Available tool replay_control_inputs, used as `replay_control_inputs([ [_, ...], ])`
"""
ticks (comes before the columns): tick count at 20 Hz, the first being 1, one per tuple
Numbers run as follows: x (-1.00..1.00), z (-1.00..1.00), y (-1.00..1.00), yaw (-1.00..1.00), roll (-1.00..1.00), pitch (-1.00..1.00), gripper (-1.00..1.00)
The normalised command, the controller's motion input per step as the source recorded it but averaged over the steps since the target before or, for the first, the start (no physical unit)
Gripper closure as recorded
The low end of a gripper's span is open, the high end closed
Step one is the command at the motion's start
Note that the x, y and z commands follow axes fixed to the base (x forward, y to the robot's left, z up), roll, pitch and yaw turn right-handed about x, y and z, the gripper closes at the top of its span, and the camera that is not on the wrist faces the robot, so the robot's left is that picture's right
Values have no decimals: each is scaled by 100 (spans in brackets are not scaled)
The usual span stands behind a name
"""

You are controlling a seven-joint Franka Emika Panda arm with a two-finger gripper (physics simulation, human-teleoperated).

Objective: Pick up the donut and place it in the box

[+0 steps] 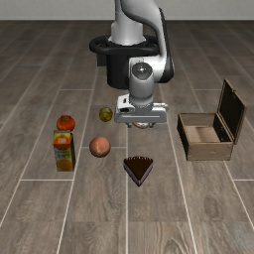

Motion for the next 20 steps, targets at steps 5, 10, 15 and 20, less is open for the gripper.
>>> replay_control_inputs([
  [5, 0, 0, 0, 0, 0, 0, 100],
  [10, 0, 100, 0, 0, 0, 0, 100],
  [15, 0, 100, 0, 0, 0, 0, 100],
  [20, 0, 100, 0, 0, 0, 0, 100],
])
